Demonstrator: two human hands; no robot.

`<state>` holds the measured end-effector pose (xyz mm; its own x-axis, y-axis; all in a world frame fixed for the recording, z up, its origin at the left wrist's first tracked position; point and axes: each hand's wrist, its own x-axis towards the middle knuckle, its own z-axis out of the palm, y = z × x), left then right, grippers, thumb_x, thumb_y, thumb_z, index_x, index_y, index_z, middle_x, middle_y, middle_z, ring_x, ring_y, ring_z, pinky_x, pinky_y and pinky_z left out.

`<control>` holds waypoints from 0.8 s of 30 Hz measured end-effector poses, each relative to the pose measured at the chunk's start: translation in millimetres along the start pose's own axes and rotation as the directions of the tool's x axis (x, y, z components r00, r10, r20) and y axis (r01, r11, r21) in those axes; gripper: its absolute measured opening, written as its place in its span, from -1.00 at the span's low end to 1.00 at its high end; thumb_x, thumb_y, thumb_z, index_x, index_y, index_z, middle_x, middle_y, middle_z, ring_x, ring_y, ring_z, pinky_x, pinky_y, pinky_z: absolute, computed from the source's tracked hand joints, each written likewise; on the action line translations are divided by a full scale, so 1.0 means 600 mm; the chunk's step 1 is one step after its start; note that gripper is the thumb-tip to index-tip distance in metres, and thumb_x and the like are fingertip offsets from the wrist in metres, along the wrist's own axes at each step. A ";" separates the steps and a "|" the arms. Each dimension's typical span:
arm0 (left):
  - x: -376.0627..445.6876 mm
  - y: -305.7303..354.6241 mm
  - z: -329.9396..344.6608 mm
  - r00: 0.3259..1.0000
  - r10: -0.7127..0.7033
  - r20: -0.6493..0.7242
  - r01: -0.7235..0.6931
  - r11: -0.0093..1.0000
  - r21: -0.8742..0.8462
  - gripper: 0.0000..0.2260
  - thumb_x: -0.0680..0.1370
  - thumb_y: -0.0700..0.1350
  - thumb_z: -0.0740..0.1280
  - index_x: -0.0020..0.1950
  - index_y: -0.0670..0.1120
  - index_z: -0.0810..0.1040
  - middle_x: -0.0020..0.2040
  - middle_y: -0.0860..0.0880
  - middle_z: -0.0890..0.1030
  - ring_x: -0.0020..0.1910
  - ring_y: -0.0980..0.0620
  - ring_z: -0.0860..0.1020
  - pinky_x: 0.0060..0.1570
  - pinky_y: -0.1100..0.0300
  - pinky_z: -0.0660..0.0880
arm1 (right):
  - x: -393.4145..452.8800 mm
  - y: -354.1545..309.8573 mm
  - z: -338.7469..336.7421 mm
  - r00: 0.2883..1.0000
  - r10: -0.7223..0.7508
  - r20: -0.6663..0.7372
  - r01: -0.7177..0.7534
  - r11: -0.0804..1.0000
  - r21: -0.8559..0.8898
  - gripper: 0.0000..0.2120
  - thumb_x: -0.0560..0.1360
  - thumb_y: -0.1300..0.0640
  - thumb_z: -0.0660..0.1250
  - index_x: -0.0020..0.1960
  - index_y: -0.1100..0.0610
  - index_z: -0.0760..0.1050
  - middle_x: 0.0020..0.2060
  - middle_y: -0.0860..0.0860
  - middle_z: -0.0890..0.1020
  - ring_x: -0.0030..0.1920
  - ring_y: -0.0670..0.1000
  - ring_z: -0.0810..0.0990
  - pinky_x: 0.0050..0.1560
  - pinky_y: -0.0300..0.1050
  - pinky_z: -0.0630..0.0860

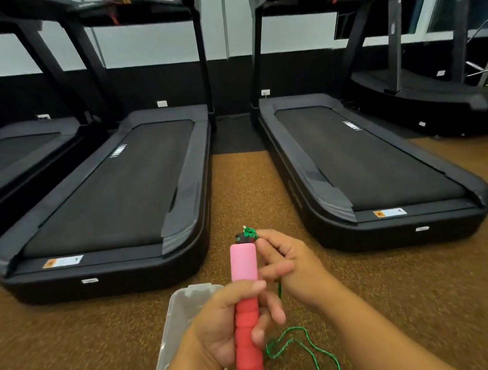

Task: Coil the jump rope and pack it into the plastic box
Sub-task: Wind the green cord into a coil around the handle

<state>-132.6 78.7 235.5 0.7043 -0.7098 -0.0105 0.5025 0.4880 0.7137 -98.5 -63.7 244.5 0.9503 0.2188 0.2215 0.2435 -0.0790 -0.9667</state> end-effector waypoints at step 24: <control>0.026 -0.016 -0.049 0.978 0.102 -0.180 -0.147 0.956 -0.253 -0.23 0.15 -0.30 0.49 0.36 -0.30 0.40 0.39 -0.34 0.39 0.39 -0.26 0.38 0.34 -0.12 0.28 | -0.086 0.093 -0.028 0.973 0.131 0.189 0.040 0.711 -0.702 -0.86 0.61 0.02 0.16 -0.10 0.02 0.38 -0.27 -0.05 0.47 -0.24 -0.01 0.42 -0.17 -0.04 0.41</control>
<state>-111.6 78.0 207.6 0.8309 -0.5529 -0.0634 0.5040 0.6993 0.5070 -131.0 -95.8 181.2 0.9202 0.3860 0.0643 0.3475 -0.7304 -0.5881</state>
